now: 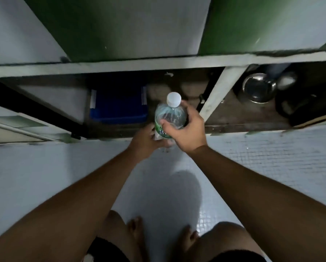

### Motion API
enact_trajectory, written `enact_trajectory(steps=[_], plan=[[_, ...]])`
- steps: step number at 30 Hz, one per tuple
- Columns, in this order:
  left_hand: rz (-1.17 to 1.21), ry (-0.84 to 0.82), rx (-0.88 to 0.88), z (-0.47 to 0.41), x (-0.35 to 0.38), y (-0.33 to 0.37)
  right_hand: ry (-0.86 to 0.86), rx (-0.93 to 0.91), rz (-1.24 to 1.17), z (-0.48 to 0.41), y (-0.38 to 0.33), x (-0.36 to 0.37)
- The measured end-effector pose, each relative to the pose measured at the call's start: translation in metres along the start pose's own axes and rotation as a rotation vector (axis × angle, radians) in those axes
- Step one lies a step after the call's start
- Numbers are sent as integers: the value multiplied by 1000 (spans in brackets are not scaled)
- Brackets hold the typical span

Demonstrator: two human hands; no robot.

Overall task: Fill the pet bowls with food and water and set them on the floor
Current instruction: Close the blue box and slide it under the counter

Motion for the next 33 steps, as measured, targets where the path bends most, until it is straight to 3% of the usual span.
enact_trajectory(steps=[6,14,20,25,28,33], plan=[[-181,62,88,-111,14,-42,15,-100,-19,-65,69,48],[-188,78,245,-175,26,-38,41,-119,-30,-124,101,70],[-193,57,275,-179,28,-32,9,-60,-54,-134,108,74],[-173,47,156,-173,20,-26,-46,27,5,-125,105,68],[-87,62,64,-140,5,-9,-32,59,111,-102,92,55],[-174,48,4,-60,-27,23,-93,124,179,-50,43,29]])
Point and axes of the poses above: each hand's wrist, its own z-axis away from the middle knuckle, its own x-axis out of the palm, y = z × x, the point moved 6 cm from there along -z, towards the middle knuckle, and after that the axes turned 12 degrees about y, right-handed, at the moved point
